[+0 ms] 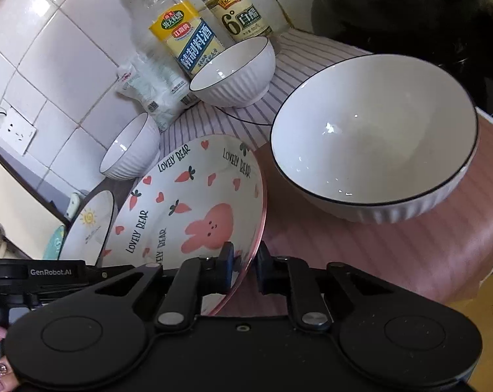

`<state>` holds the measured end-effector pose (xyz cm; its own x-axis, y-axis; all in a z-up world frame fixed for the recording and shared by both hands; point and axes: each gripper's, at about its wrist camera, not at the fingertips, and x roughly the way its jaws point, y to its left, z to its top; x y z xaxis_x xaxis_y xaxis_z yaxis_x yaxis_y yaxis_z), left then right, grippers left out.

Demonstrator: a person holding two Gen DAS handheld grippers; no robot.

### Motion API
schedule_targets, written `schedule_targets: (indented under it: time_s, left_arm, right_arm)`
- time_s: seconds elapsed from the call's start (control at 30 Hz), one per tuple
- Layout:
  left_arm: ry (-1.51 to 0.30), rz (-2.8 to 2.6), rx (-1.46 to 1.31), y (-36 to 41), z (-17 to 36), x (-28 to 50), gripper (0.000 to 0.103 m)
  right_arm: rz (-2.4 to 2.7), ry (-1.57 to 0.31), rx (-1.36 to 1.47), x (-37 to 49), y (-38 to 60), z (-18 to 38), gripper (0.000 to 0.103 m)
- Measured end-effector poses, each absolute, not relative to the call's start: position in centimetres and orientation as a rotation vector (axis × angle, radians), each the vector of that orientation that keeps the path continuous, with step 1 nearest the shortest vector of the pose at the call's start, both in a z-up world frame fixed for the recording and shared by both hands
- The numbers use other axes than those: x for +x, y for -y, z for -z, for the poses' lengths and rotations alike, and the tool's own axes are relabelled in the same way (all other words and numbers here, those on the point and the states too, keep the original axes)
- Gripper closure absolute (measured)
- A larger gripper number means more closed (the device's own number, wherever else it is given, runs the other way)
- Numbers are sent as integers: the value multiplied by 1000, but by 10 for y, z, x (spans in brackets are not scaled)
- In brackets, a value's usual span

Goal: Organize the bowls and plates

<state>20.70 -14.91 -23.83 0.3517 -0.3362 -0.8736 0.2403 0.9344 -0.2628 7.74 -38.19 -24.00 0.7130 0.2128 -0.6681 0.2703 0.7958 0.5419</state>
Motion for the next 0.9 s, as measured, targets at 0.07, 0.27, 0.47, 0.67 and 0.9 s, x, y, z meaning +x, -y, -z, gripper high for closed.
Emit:
schedule_targets:
  time_s: [0.07,0.27,0.47,0.67,0.9]
  left_arm:
    - [-1158,362,-98,151,238,207,81]
    - [-1195,335,-71,154,235,209,80]
    - [-1201,334,-49,153,227,210,79]
    - [-1215,329,8,155,216,204,79]
    - [-1191,369,8,147,203,194,79]
  right_arm:
    - [24,-799,709,79,388,243,88]
    - [11,-847,656,87,384,236,86]
    - [-55,-937,645,95,388,225,85]
    - [-112,-986,567,99,383,216,82]
    - [-126,-992,553,91,381,205,82]
